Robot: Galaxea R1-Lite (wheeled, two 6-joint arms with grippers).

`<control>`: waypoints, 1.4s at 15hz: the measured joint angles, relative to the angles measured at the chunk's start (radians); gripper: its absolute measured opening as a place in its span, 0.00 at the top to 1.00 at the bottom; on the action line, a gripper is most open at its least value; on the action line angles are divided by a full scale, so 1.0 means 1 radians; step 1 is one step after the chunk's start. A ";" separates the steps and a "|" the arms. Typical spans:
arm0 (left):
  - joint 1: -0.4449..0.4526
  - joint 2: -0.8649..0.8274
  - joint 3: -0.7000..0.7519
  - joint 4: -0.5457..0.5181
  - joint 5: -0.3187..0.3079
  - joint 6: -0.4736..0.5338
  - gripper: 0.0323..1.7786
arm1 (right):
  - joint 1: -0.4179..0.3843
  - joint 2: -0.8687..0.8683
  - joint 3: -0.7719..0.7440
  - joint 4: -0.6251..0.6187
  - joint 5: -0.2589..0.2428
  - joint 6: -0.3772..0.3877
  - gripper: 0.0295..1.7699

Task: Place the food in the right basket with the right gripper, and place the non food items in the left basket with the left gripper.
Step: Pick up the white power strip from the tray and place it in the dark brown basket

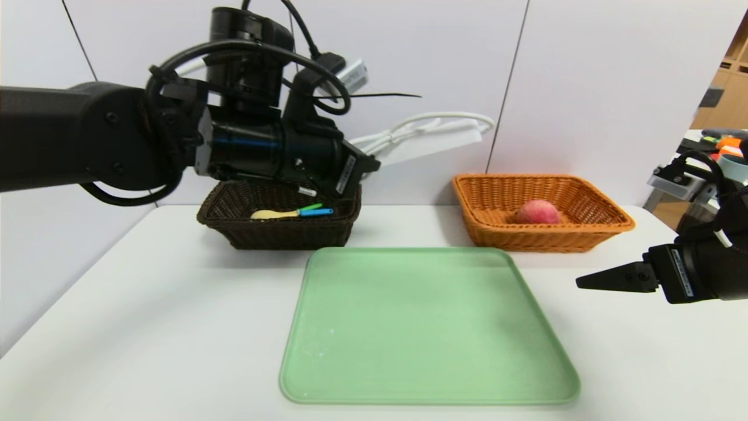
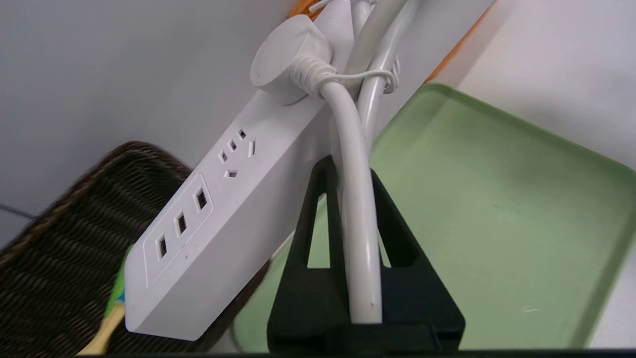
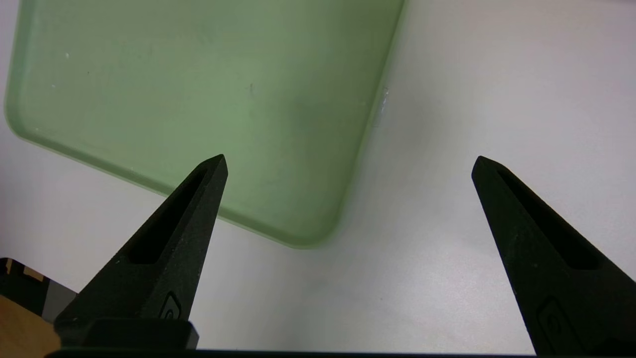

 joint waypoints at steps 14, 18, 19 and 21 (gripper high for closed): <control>0.408 0.086 -0.086 0.178 -0.082 0.171 0.93 | 0.000 0.013 0.005 -0.001 0.000 -0.001 0.04; 0.414 0.151 -0.087 0.168 -0.082 0.168 0.93 | 0.000 0.020 0.004 -0.003 -0.002 -0.001 0.04; 0.414 0.166 -0.087 0.168 -0.082 0.167 0.93 | 0.000 0.022 0.003 -0.003 -0.002 -0.001 0.04; 0.412 0.188 -0.087 0.167 -0.083 0.166 0.93 | 0.000 0.024 0.001 -0.003 -0.003 -0.001 0.04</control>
